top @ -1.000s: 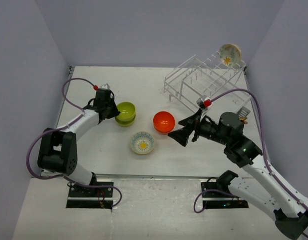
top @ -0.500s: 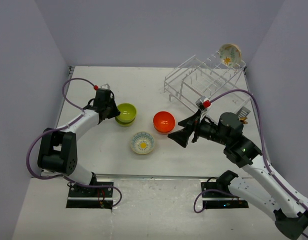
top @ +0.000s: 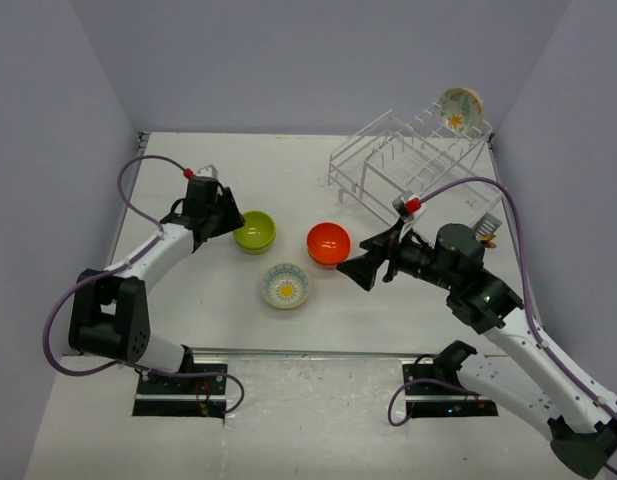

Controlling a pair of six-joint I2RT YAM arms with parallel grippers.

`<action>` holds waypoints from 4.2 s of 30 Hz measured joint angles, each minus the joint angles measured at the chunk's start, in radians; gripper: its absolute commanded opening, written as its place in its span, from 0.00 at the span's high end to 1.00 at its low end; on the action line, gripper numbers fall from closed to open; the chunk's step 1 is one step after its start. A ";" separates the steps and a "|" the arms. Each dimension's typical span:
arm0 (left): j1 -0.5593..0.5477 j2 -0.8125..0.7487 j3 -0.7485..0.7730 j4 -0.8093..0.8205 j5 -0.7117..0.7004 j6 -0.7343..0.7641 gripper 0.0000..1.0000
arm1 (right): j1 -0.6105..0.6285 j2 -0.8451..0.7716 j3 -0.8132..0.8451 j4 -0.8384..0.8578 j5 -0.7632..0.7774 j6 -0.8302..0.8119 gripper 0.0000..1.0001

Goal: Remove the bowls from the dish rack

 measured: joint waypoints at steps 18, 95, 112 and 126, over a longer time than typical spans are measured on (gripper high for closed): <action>0.000 -0.568 0.051 -0.300 -0.097 0.095 0.00 | -0.068 0.430 0.498 -0.243 0.704 -0.164 0.01; -0.075 -0.683 0.199 -0.282 0.089 0.096 0.00 | -0.084 0.674 0.843 -0.175 0.988 -0.304 1.00; -0.591 -0.289 0.465 -0.386 -0.271 0.072 0.55 | 0.177 0.607 0.552 -0.327 0.613 0.296 1.00; -0.616 -0.212 0.462 -0.475 -0.397 0.080 1.00 | 0.169 0.570 0.491 -0.298 0.559 0.328 0.01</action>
